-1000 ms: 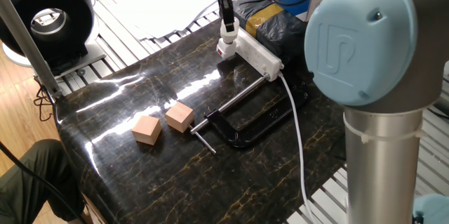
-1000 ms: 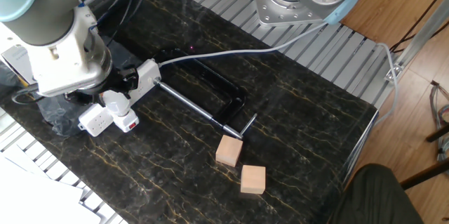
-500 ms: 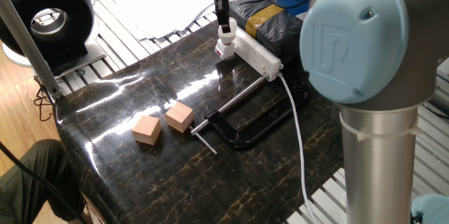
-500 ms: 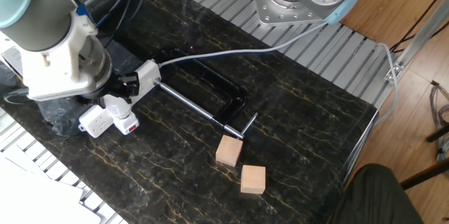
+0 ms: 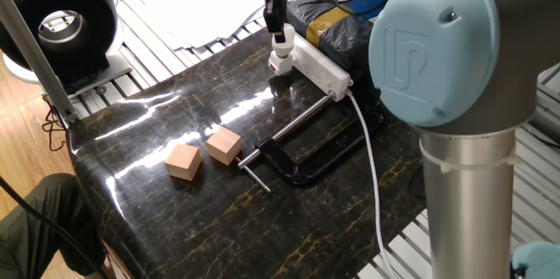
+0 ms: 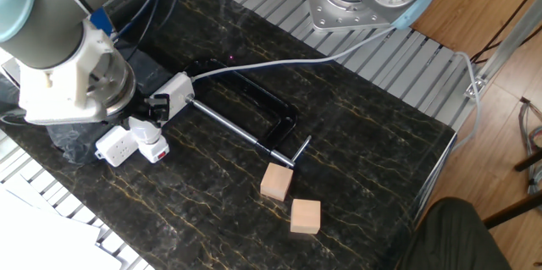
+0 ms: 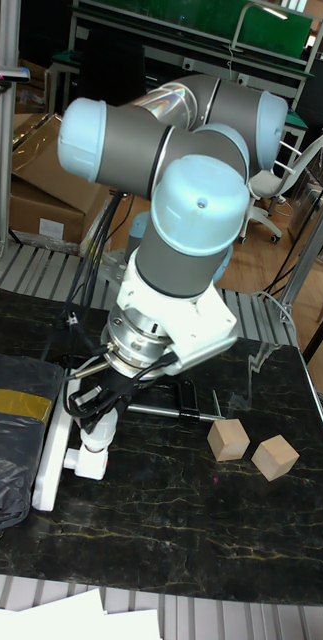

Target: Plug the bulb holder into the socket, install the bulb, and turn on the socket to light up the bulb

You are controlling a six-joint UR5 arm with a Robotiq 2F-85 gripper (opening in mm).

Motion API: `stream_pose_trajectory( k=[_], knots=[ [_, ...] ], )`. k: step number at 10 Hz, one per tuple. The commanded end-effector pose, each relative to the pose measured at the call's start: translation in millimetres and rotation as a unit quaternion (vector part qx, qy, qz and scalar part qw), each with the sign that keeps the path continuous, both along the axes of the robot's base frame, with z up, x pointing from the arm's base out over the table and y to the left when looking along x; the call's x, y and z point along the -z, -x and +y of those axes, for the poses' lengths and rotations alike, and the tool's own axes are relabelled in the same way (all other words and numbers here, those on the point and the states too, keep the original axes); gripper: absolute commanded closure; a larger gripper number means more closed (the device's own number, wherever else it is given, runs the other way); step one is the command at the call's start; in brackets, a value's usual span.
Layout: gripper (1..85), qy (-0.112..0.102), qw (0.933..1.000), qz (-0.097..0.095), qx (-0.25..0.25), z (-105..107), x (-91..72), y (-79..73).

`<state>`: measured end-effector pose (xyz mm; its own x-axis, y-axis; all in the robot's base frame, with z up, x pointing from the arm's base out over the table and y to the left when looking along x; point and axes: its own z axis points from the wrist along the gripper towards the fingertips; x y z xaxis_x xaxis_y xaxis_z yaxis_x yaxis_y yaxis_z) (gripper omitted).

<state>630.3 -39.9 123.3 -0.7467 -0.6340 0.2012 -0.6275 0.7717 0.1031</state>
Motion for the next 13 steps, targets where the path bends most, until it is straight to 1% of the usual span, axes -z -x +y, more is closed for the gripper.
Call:
stream_pose_trajectory(
  k=[1, 4, 6, 8, 9, 10, 11, 13],
  knots=[
    [84.7, 0.005, 0.9988, 0.007, 0.049, 7.0, -2.0, -0.6],
    [84.7, 0.018, 0.9956, 0.003, 0.091, 7.0, 3.2, -3.7],
    [84.7, 0.037, 0.9918, -0.002, 0.123, 0.4, 7.0, -6.9],
    [84.7, 0.044, 0.9898, -0.006, 0.136, -1.7, 8.8, -8.6],
    [84.7, 0.049, 0.9884, -0.014, 0.143, -4.1, 9.4, -12.2],
    [84.7, 0.055, 0.9873, -0.019, 0.148, -6.9, 9.5, -14.2],
    [84.7, 0.056, 0.9861, -0.022, 0.155, -6.7, 9.5, -15.6],
    [84.7, 0.069, 0.9838, -0.026, 0.163, -7.0, 6.0, -18.1]
  ],
)
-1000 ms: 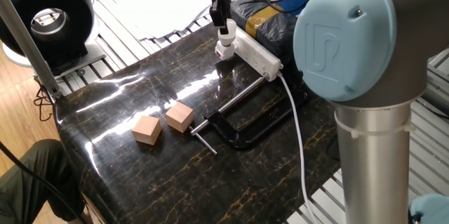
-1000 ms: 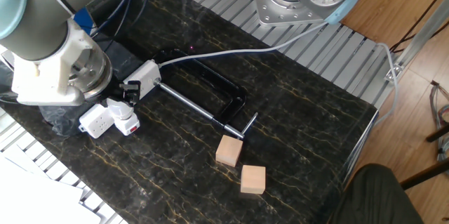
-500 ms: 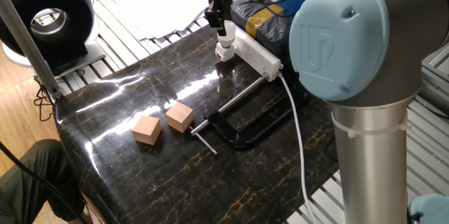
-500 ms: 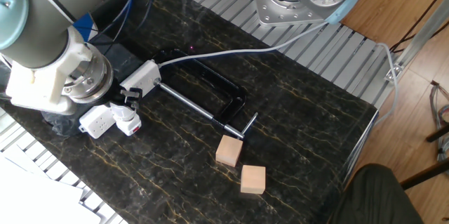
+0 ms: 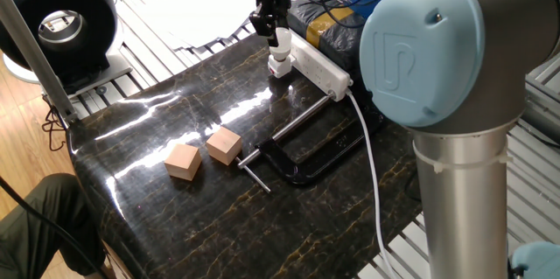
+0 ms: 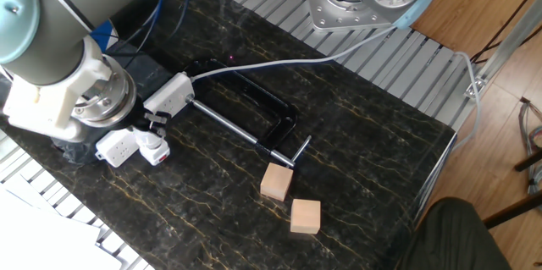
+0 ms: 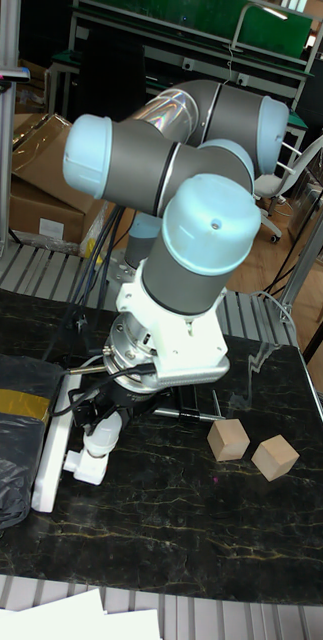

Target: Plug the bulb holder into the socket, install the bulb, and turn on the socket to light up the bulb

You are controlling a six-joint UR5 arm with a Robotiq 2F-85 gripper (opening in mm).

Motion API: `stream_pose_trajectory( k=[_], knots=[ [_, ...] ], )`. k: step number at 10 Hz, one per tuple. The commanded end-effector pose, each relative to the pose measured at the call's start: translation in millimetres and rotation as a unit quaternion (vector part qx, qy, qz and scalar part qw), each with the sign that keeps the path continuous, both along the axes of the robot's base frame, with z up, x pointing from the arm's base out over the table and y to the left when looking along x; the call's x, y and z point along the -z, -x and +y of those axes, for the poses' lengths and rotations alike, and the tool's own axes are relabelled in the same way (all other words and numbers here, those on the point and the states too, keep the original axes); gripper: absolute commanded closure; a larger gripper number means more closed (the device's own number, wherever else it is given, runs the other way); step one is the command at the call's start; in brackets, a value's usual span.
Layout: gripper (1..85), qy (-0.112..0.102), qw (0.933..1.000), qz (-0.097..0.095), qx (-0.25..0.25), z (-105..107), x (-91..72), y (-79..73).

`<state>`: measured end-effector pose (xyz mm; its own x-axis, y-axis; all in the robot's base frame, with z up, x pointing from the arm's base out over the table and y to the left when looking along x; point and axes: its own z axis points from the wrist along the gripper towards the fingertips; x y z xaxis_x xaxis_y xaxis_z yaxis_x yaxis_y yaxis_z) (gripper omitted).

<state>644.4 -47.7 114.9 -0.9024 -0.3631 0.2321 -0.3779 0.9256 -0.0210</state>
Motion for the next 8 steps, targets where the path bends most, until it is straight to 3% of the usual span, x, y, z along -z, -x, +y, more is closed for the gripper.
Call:
stream_pose_trajectory(
  k=[1, 2, 8],
  knots=[
    [84.7, 0.014, 0.9997, -0.008, 0.020, 3.4, -1.8, -3.1],
    [84.7, 0.016, 0.9997, -0.008, 0.019, 5.3, -0.2, -2.9],
    [49.0, 0.005, 0.9998, -0.008, -0.018, 9.2, -2.7, -3.0]
  ],
)
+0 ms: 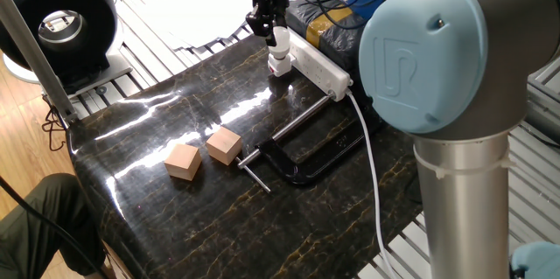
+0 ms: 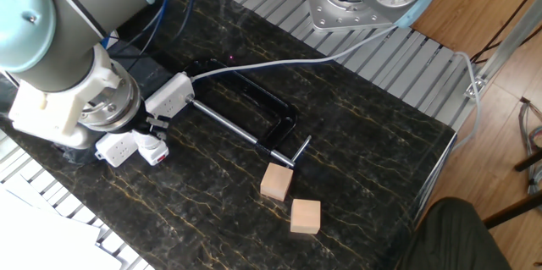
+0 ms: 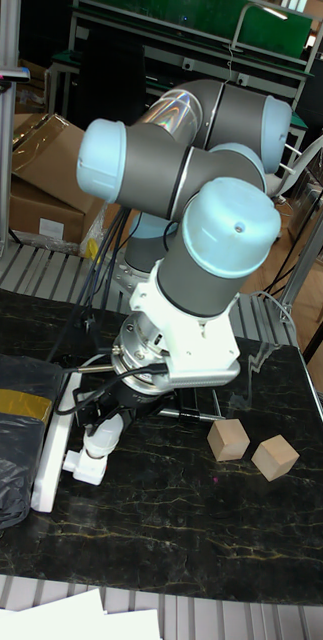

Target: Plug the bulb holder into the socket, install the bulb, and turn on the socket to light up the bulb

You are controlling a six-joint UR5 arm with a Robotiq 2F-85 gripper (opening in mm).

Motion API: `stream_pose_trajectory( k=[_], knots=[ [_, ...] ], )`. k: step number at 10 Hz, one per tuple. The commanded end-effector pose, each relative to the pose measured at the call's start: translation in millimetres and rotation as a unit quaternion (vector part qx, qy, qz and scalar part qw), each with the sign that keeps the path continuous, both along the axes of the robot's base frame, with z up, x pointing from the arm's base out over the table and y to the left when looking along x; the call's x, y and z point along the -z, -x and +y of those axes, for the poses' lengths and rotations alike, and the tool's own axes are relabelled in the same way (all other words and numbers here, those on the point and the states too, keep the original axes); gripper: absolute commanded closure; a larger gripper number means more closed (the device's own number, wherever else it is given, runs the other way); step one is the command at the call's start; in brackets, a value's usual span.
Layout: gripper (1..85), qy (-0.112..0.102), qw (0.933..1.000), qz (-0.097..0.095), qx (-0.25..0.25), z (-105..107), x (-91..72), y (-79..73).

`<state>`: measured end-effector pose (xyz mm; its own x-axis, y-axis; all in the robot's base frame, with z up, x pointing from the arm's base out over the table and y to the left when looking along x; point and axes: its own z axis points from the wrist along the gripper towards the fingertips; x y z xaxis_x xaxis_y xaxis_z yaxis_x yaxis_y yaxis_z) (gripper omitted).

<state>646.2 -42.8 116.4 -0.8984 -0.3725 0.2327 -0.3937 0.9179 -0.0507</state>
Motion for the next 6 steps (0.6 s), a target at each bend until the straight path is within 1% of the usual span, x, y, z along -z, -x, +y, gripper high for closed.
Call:
stream_pose_trajectory(
  k=[1, 3, 6],
  knots=[
    [43.3, -0.009, 0.9998, -0.003, -0.015, 3.5, -1.5, -1.9],
    [32.0, -0.009, 0.9995, -0.004, -0.029, 1.6, -1.7, -3.1],
    [26.0, -0.001, 0.9990, -0.002, -0.044, -4.1, -3.1, -3.8]
  ],
)
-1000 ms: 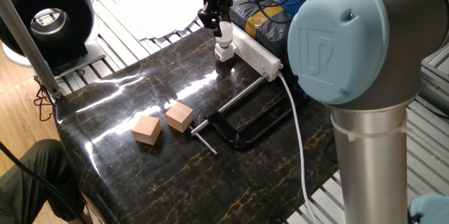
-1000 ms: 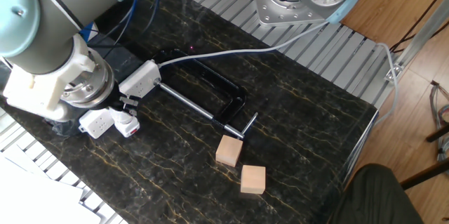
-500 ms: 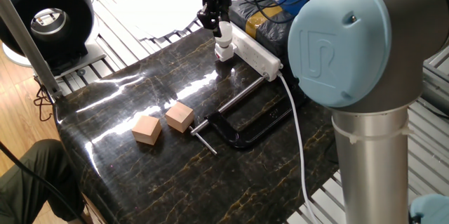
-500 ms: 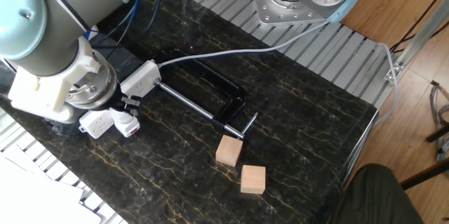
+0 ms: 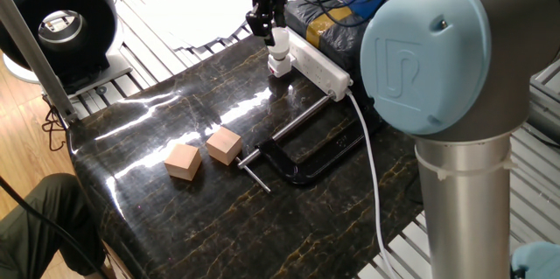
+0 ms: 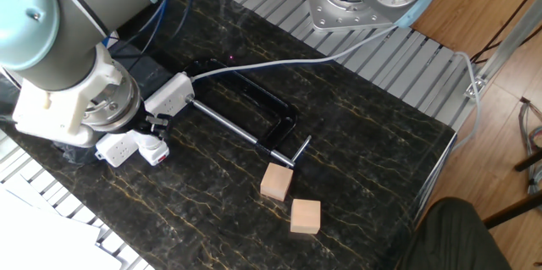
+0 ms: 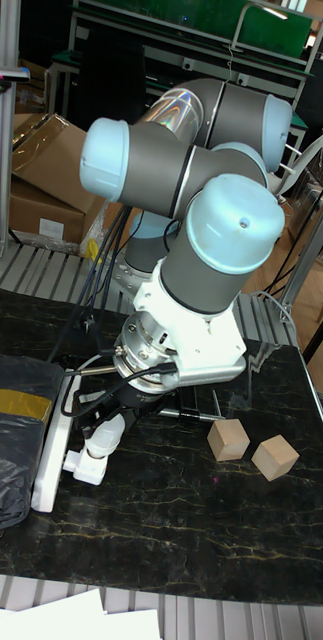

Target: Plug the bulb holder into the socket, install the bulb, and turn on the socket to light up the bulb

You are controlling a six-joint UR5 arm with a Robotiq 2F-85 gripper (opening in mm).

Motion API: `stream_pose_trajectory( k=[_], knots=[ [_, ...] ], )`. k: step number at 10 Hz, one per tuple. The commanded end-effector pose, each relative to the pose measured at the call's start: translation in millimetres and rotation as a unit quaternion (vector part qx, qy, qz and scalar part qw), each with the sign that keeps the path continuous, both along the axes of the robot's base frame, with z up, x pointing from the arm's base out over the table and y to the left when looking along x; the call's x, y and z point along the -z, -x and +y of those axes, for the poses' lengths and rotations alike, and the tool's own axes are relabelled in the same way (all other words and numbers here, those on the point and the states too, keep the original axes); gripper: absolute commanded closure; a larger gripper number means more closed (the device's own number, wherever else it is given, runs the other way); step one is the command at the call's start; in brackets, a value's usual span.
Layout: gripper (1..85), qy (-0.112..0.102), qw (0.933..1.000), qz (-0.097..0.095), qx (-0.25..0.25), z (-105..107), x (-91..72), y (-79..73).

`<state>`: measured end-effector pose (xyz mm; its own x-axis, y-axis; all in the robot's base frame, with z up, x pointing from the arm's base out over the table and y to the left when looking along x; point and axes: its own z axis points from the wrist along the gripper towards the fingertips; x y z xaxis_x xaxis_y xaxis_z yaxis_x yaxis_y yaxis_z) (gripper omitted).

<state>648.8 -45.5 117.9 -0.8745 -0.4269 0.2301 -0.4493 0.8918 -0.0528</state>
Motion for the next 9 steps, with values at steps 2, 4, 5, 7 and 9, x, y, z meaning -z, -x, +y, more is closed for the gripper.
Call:
stream_pose_trajectory(
  k=[2, 4, 5, 7, 9],
  knots=[
    [24.0, -0.012, 0.9994, 0.000, -0.032, 3.5, -5.5, -0.6],
    [21.0, -0.032, 0.9978, -0.003, -0.059, 14.3, -15.9, 0.6],
    [20.0, -0.043, 0.9962, -0.002, -0.076, 20.1, -22.8, 4.2],
    [19.7, -0.044, 0.9849, -0.013, -0.167, 16.6, -35.0, 2.6],
    [21.3, -0.061, 0.9693, -0.021, -0.237, 20.7, -34.9, 2.9]
  ],
)
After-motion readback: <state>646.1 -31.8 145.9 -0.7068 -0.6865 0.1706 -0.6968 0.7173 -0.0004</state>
